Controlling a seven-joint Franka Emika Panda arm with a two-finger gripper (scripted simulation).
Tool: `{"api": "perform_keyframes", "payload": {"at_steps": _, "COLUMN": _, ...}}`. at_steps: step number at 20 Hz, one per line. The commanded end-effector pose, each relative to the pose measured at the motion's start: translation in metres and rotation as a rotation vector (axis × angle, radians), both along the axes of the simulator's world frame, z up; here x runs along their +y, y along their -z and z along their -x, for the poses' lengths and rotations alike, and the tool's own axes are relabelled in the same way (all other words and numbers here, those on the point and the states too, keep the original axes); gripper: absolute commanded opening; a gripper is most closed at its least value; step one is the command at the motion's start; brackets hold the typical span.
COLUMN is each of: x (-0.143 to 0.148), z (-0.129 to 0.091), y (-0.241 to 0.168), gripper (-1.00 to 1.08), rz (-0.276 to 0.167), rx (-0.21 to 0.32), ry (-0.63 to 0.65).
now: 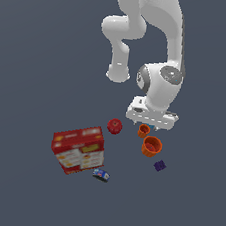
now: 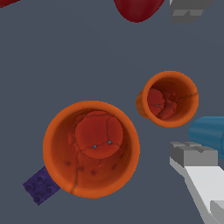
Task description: Pick up a designated object from a clutter of objects.
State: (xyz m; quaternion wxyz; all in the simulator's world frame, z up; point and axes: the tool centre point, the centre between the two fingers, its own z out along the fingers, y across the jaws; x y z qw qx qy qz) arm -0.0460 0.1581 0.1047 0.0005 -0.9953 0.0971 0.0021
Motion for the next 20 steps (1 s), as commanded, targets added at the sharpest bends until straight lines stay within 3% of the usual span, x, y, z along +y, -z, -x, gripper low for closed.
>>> {"api": "perform_keyframes", "payload": {"at_steps": 1, "x": 0.005, "z": 0.005, "y": 0.009, "gripper": 1.0, "rz": 0.001, "rx": -0.003, "ry": 0.015}}
{"api": "perform_keyframes", "payload": {"at_steps": 12, "x": 0.009, "z": 0.01, "y": 0.021, "gripper": 1.0, "rz": 0.002, "rx": -0.003, "ry": 0.024}}
{"api": "perform_keyframes", "payload": {"at_steps": 20, "x": 0.009, "z": 0.011, "y": 0.054, "gripper": 1.0, "rz": 0.002, "rx": -0.004, "ry": 0.027}}
